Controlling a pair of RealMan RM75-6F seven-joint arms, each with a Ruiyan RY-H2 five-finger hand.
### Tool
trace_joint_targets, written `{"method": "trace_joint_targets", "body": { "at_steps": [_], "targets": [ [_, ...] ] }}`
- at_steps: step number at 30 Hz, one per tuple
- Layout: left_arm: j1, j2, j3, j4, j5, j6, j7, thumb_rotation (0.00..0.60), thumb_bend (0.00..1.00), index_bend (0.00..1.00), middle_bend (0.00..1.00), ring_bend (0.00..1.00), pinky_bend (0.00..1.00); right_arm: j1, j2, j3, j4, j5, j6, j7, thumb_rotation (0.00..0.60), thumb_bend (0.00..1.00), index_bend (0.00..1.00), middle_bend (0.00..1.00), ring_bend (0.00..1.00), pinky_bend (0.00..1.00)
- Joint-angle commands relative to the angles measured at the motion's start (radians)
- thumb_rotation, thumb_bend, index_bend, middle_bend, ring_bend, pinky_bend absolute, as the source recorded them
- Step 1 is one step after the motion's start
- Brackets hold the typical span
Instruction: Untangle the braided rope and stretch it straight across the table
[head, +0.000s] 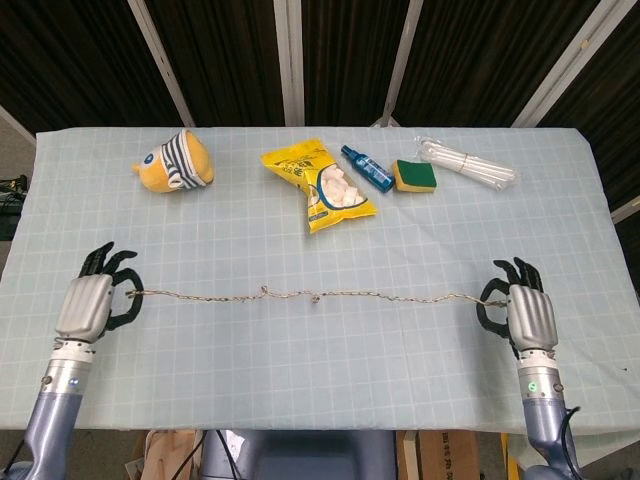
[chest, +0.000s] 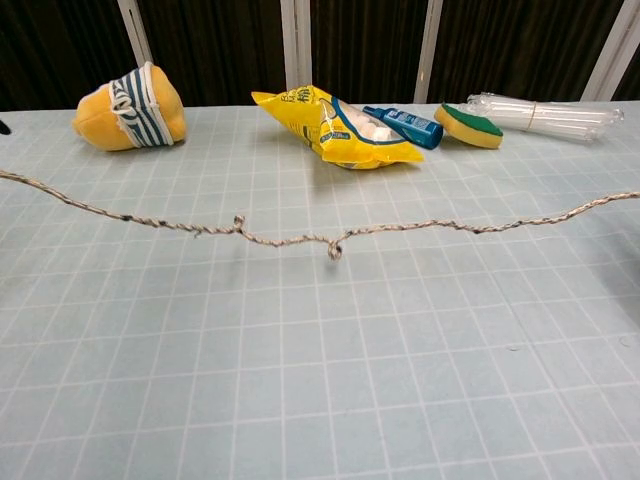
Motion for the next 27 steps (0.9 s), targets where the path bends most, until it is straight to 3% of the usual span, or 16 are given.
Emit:
{"method": "trace_joint_targets", "body": {
  "at_steps": [1,27],
  "targets": [
    [0.051,0.037,0.032,0.019,0.032,0.012,-0.080,0.600,0.57,0.58,0.19,0.00,0.00,-0.013,0.008,-0.009,0.014,-0.005,-0.002,0.017,0.600,0.48,0.65,0.20,0.00,0.00],
    [0.103,0.017,0.031,0.123,0.044,0.000,-0.119,0.600,0.57,0.58,0.19,0.00,0.00,-0.043,-0.011,0.008,0.146,0.053,-0.038,0.074,0.600,0.48,0.65,0.20,0.00,0.00]
  ]
}}
